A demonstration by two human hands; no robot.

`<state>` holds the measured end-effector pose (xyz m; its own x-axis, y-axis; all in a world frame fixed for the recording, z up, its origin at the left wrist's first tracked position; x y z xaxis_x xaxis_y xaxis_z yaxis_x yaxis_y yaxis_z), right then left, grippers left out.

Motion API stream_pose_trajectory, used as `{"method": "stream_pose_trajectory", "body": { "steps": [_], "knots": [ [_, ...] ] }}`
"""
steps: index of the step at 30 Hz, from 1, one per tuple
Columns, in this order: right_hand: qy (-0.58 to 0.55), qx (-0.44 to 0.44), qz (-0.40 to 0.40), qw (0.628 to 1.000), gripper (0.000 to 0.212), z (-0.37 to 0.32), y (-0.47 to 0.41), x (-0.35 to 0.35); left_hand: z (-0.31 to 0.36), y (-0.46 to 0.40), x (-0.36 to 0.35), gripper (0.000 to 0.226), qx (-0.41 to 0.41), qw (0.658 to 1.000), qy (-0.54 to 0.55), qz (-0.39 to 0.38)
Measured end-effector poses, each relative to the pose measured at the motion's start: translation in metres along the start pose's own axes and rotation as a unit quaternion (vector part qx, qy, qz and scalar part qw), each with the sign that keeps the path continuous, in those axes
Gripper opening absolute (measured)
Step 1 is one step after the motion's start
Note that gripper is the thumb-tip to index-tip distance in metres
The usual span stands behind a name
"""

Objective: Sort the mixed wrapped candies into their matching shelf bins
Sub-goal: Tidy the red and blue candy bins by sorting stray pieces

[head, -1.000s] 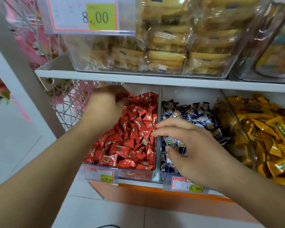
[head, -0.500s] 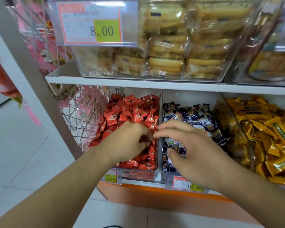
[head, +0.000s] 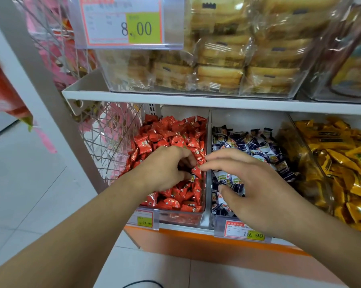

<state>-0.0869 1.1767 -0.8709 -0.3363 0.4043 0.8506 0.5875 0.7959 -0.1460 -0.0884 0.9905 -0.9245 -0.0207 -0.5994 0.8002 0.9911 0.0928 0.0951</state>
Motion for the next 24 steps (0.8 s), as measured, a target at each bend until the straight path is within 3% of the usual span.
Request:
{"method": "stream_pose_trajectory", "body": {
  "steps": [15, 20, 24],
  "knots": [
    [0.011, 0.001, -0.004, 1.000, 0.047, 0.000, 0.000, 0.000, 0.007, 0.018, 0.016, 0.020, 0.008, 0.999, 0.024, 0.029],
    [0.007, -0.009, 0.000, 1.000, 0.045, 0.001, 0.000, 0.001, 0.008, 0.035, 0.048, 0.019, 0.016, 0.987, 0.132, 0.094],
    [0.008, -0.039, 0.030, 0.999, 0.047, 0.000, -0.002, 0.005, 0.028, 0.054, 0.068, 0.011, 0.004, 0.952, 0.278, 0.124]
  ]
}}
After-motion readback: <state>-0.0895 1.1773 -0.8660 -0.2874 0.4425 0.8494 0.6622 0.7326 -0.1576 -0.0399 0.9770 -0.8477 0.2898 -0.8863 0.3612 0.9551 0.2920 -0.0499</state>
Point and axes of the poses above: each hand's wrist, its own y-axis away from the middle knuckle, its own x-axis out of the back of the hand, z = x × y, the point moved 7 cm from there along -y, towards the middle knuckle, and after that the axes turned 4 degrees about y, right-handed, at the moved point
